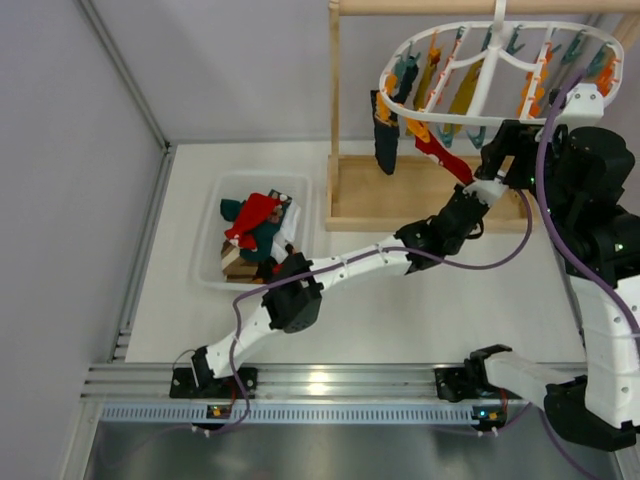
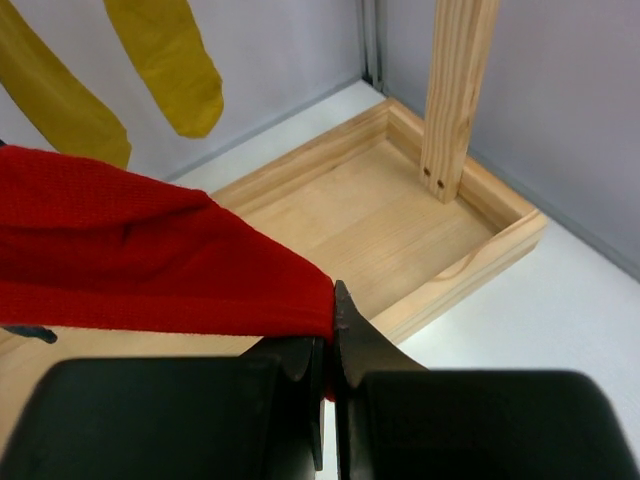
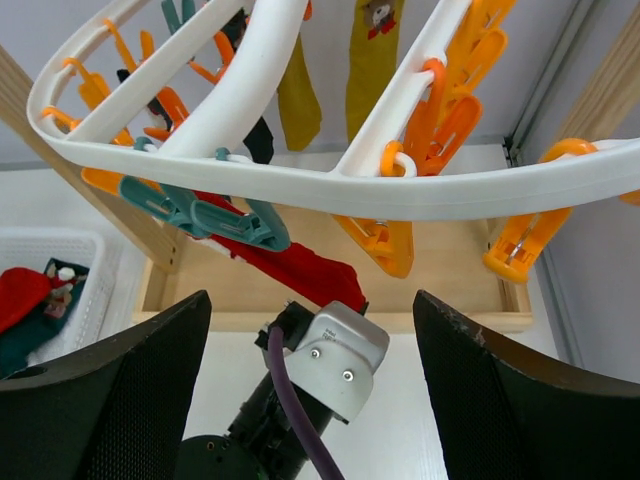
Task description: Remove the socks clipped to the hanger
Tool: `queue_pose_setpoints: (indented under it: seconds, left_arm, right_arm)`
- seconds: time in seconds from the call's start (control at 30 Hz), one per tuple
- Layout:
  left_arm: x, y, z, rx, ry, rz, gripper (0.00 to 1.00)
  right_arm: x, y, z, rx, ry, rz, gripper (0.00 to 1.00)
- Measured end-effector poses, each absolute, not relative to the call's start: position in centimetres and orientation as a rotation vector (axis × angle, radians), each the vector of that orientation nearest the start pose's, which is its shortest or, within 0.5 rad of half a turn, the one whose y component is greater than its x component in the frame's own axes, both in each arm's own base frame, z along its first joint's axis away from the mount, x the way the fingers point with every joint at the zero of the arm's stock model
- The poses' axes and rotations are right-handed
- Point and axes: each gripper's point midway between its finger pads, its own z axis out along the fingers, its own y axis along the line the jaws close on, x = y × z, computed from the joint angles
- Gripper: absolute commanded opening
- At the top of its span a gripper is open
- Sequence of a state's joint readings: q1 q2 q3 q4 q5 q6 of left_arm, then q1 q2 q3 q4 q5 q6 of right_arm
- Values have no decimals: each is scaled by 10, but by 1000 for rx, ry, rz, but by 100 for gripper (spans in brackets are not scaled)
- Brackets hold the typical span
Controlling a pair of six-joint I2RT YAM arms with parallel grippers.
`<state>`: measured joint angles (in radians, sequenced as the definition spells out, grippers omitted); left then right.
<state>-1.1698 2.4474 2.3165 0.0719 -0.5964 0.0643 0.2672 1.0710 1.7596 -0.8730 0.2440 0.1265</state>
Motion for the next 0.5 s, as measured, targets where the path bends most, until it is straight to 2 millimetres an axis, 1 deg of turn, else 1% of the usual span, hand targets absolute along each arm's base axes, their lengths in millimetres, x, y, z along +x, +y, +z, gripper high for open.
queue_pose_setpoints:
  seconds: [0.1,0.13,0.2,0.3,0.37,0.4,0.43,0.5]
  left_arm:
    - [373,-588,240,546,1584,-363,0]
    - [379,-582,232,546,1603,-352,0]
    - [396,-565,209,544,1650,-306,0]
    - [416,-530,166,544,1746,-209,0]
    - [419,-507,140,543,1811,-163,0]
    - [419,-496,132,535,1838,-148,0]
    - [418,-489,126,525,1858,-143,0]
    - [415,-472,120,500,1894,-136,0]
  right_arm:
    - [283,38,449,47,1785,91,77]
    - [284,40,445,37,1797,107,76]
    - [286,51,439,1,1816,161,73]
    - [290,68,434,-50,1831,244,71]
    - [292,82,427,-82,1850,290,70]
    - [293,91,423,-107,1861,314,71]
    - [294,103,420,-139,1870,340,70]
    - [294,135,415,-229,1876,399,71]
